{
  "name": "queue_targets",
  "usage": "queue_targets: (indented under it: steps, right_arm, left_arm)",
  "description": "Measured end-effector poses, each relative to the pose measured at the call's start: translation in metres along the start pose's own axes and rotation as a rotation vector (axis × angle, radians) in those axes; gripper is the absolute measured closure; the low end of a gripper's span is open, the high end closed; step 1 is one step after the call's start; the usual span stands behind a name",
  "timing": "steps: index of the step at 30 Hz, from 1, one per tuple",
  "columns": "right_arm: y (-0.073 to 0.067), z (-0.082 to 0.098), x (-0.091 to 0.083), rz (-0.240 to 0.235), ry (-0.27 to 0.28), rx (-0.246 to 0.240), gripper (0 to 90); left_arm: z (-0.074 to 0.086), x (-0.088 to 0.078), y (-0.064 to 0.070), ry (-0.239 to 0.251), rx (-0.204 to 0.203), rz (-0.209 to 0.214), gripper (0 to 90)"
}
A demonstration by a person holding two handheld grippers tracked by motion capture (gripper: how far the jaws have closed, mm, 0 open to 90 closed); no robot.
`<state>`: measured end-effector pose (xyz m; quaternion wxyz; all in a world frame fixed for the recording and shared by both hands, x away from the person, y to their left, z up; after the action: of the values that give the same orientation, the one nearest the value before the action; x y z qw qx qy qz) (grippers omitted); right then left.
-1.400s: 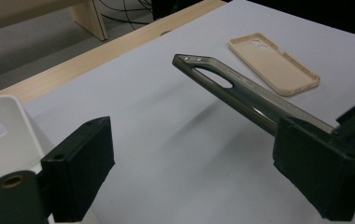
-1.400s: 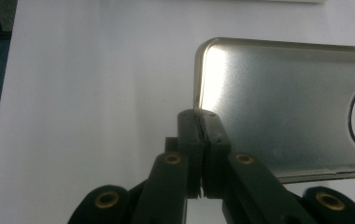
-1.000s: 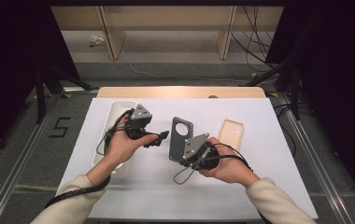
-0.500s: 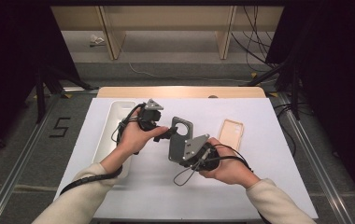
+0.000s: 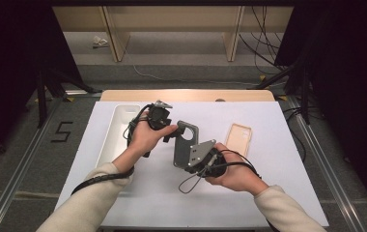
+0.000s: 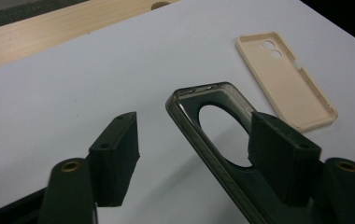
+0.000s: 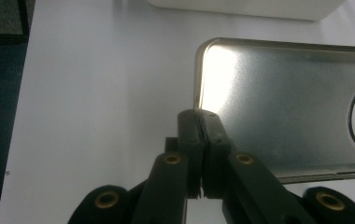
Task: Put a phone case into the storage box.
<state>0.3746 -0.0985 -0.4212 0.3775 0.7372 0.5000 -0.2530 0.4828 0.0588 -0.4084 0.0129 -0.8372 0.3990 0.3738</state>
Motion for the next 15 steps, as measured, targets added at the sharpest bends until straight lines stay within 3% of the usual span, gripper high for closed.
queue_targets:
  steps: [15]
  right_arm:
    - [-0.0004, -0.0008, 0.0013, 0.007, 0.001, -0.015, 89.2]
  left_arm:
    - [-0.0038, 0.005, -0.0034, -0.028, -0.107, 0.009, 58.3]
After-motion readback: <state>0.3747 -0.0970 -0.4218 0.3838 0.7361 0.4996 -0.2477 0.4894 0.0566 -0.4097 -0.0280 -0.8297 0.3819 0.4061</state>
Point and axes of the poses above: each handheld gripper's, and its own axes: x roughly forward along the jaws, z roughly out of its underside, y roughly to its right, the point moved 3 cm from there along x, roughly forward along the jaws, and after that the axes turned 9 degrees about z, right-handed, at the moved point
